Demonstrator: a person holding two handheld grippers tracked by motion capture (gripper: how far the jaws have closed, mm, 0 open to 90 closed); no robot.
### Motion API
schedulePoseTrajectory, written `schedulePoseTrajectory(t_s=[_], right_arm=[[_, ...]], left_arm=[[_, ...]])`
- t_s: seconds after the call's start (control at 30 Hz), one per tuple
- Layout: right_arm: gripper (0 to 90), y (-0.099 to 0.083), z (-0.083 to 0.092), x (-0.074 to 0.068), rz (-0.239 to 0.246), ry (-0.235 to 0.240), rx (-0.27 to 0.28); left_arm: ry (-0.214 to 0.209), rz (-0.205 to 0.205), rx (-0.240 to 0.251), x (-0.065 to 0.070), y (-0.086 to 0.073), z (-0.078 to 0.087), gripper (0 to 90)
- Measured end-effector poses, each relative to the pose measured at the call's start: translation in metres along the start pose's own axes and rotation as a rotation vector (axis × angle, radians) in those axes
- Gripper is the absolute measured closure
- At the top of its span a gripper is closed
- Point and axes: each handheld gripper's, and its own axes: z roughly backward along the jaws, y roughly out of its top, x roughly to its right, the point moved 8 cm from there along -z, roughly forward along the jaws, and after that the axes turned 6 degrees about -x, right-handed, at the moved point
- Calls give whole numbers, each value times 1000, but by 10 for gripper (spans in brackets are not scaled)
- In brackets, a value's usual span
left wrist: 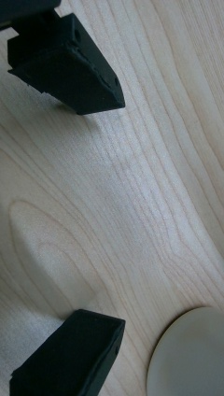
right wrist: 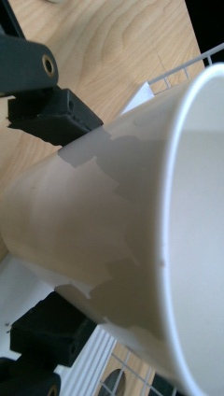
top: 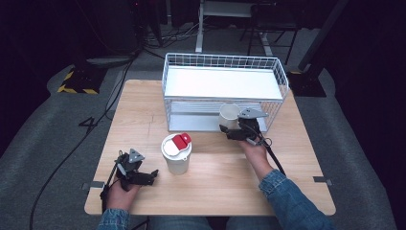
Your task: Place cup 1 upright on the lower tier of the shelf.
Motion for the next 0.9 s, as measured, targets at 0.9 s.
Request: schedulePoseTrajectory(t_s=[0.9], right_arm=[[234, 9, -47, 8, 4, -65, -35]], left_arm=[[1, -1, 0, 0, 0, 0, 6]])
